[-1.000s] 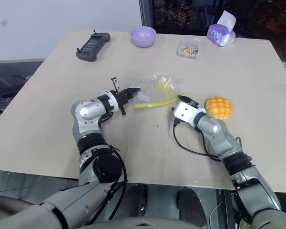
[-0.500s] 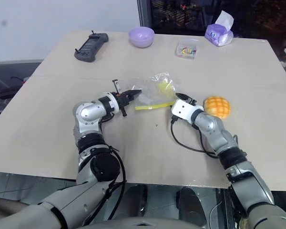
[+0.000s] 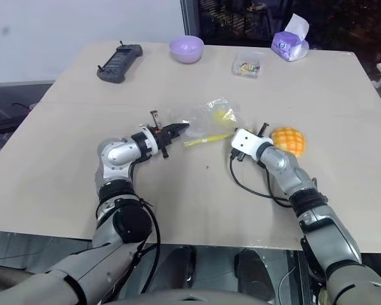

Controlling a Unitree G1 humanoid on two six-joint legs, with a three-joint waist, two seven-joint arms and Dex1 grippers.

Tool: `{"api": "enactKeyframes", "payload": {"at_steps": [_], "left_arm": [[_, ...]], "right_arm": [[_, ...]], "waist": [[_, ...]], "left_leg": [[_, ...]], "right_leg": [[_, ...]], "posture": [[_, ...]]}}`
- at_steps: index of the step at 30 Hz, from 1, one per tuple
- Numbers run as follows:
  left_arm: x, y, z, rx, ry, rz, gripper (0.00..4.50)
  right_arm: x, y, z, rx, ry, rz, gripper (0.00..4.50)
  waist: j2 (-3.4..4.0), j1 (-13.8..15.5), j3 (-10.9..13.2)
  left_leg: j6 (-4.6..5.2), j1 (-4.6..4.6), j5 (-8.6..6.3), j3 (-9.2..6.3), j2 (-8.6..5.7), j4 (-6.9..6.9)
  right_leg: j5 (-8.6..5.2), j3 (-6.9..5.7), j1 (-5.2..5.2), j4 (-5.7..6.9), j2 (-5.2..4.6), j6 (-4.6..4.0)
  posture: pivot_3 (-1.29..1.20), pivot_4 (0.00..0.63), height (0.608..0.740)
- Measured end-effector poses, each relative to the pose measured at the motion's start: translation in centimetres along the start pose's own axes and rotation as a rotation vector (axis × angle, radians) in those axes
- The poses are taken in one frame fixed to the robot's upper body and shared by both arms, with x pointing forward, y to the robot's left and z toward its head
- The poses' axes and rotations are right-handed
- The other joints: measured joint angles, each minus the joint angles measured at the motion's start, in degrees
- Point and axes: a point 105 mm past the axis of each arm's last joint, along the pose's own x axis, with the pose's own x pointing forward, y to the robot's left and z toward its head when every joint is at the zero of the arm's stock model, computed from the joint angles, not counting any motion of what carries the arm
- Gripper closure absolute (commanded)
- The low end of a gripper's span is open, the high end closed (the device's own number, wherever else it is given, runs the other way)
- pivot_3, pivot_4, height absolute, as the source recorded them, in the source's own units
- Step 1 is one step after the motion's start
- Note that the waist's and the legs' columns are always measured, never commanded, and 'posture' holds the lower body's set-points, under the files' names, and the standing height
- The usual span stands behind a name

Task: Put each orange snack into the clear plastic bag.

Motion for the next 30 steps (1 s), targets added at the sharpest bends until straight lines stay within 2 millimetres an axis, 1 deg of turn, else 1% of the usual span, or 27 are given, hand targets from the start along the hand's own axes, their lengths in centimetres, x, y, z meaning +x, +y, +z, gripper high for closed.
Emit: {"api": "enactKeyframes", "payload": {"at_steps": [2,3,5,6,7,9,10,11,12,14,15,16,19,20,22,25,27,28,30], "left_arm": [[-1.2,1.5,0.3,0.214,-0.010,0.084,4.50],[-1.6,2.1,0.4,0.284,-0.010,0.107,4.50],[-1.7,2.1,0.5,0.379,-0.018,0.094,4.50],[-1.7,2.0,0.6,0.414,-0.027,0.085,4.10],[-1.7,2.1,1.0,0.468,-0.045,0.085,3.84],[-2.3,2.5,1.6,0.609,-0.066,0.125,3.01],[-2.7,2.7,1.9,0.713,-0.069,0.159,2.82],[-3.0,2.4,1.9,0.840,-0.065,0.163,2.82],[-3.1,2.0,1.6,0.915,-0.053,0.139,2.82],[-3.3,1.2,0.5,1.001,-0.018,0.053,2.82],[-3.5,0.4,0.0,1.067,-0.010,-0.003,2.82],[-3.8,-0.5,-0.1,1.133,-0.026,-0.040,2.82],[-4.8,-3.4,-0.5,1.320,-0.086,-0.132,2.82],[-4.9,-4.4,-1.0,1.394,-0.106,-0.160,2.82],[-4.7,-6.0,-2.4,1.496,-0.119,-0.240,2.82],[-4.1,-7.4,-4.0,1.477,-0.121,-0.351,2.82],[-4.2,-8.3,-4.5,1.505,-0.135,-0.381,2.82],[-4.2,-8.5,-4.8,1.540,-0.137,-0.379,2.82],[-3.7,-7.8,-5.0,1.735,-0.099,-0.277,2.82]], "right_arm": [[-0.3,0.2,-0.3,0.020,0.009,0.008,4.44],[-0.5,0.2,-0.5,0.034,0.014,0.010,4.44],[-0.6,0.1,-0.5,0.040,0.025,0.023,4.44],[-0.6,-0.1,-0.3,0.036,0.023,0.026,4.50],[-0.6,-0.5,-0.1,0.032,0.025,0.020,4.50],[-0.6,-1.3,0.2,0.039,0.045,-0.001,4.50],[-0.6,-1.8,0.3,0.046,0.058,-0.013,4.50],[-0.7,-2.4,0.4,0.053,0.073,-0.029,4.50],[-0.6,-2.8,0.6,0.053,0.078,-0.039,4.50],[-0.3,-3.3,1.4,0.056,0.072,-0.052,4.50],[-0.1,-3.5,2.0,0.057,0.070,-0.056,4.50],[0.0,-3.6,2.2,0.055,0.073,-0.057,4.50],[0.2,-3.7,2.0,0.074,0.131,-0.051,4.50],[0.4,-3.7,1.9,0.093,0.158,-0.050,4.50],[0.9,-3.4,2.6,0.116,0.180,-0.039,4.50],[1.3,-3.2,3.3,0.107,0.185,-0.025,4.50],[1.4,-3.1,3.4,0.095,0.192,-0.019,4.50],[1.4,-3.1,3.3,0.093,0.194,-0.017,4.50],[1.4,-3.0,3.3,0.089,0.197,-0.014,4.50]], "waist": [[0.03,-0.67,-0.01],[0.03,-0.87,-0.01],[0.03,-0.86,-0.01],[0.03,-0.84,-0.01],[0.03,-0.84,-0.01],[0.04,-1.06,-0.01],[0.05,-1.20,0.00],[0.06,-1.23,0.01],[0.06,-1.21,0.01],[0.07,-1.28,0.01],[0.07,-1.30,0.02],[0.07,-1.23,0.02],[0.08,-1.03,0.02],[0.08,-1.00,0.02],[0.08,-0.73,0.02],[0.08,-0.26,0.02],[0.07,-0.24,0.03],[0.08,-0.28,0.03],[0.09,-0.31,0.03]], "left_leg": [[-0.01,0.04,0.01,0.02,0.00,-0.06],[-0.04,0.03,0.02,0.01,0.01,-0.06],[-0.10,0.03,0.07,-0.01,0.02,-0.05],[-0.11,0.04,0.08,-0.02,0.02,-0.04],[-0.12,0.03,0.08,-0.02,0.03,-0.05],[-0.12,0.02,0.08,-0.02,0.05,-0.09],[-0.12,-0.03,0.08,0.00,0.06,-0.14],[-0.12,-0.04,0.08,0.04,0.06,-0.21],[-0.12,-0.04,0.08,0.04,0.07,-0.24],[-0.12,-0.07,0.08,0.07,0.09,-0.25],[-0.12,-0.08,0.08,0.07,0.10,-0.28],[-0.12,-0.08,0.08,0.06,0.10,-0.28],[-0.11,-0.07,0.07,0.07,0.10,-0.27],[-0.11,-0.07,0.07,0.08,0.10,-0.27],[-0.09,-0.08,0.06,0.09,0.08,-0.27],[-0.08,-0.08,0.06,0.07,0.09,-0.25],[-0.08,-0.09,0.05,0.07,0.09,-0.25],[-0.07,-0.09,0.05,0.08,0.09,-0.25],[-0.08,-0.06,0.05,0.11,0.08,-0.29]], "right_leg": [[0.00,0.04,-0.02,0.02,0.05,-0.01],[0.00,0.04,-0.03,0.02,0.05,-0.01],[0.00,0.01,-0.02,0.03,0.04,-0.02],[0.00,0.01,-0.01,0.03,0.04,-0.02],[0.00,0.00,-0.02,0.04,0.05,-0.02],[0.00,0.01,-0.06,0.04,0.07,-0.03],[0.00,0.05,-0.15,0.04,0.08,-0.03],[0.00,0.08,-0.18,0.03,0.08,-0.04],[0.00,0.09,-0.19,0.01,0.07,-0.04],[-0.01,0.12,-0.23,-0.01,0.06,-0.04],[-0.01,0.12,-0.26,-0.01,0.06,-0.05],[-0.01,0.11,-0.26,0.00,0.06,-0.05],[-0.01,0.13,-0.24,0.01,0.05,-0.05],[-0.01,0.13,-0.24,0.00,0.05,-0.04],[-0.01,0.14,-0.25,0.01,0.05,-0.04],[-0.01,0.12,-0.25,0.02,0.05,-0.04],[-0.01,0.12,-0.25,0.01,0.06,-0.04],[-0.01,0.13,-0.25,0.01,0.06,-0.04],[-0.01,0.16,-0.25,0.01,0.07,-0.04]], "posture": [[0.00,0.150,0.740],[0.00,0.150,0.740],[0.00,0.150,0.740],[0.00,0.150,0.740],[0.00,0.150,0.740],[0.00,0.150,0.740],[0.00,0.150,0.740],[0.00,0.150,0.740],[0.00,0.150,0.740],[0.00,0.150,0.740],[0.00,0.150,0.740],[0.00,0.150,0.740],[0.00,0.150,0.740],[0.00,0.150,0.740],[0.00,0.150,0.740],[0.00,0.150,0.740],[0.00,0.150,0.740],[0.00,0.150,0.740],[0.00,0.150,0.740]]}}
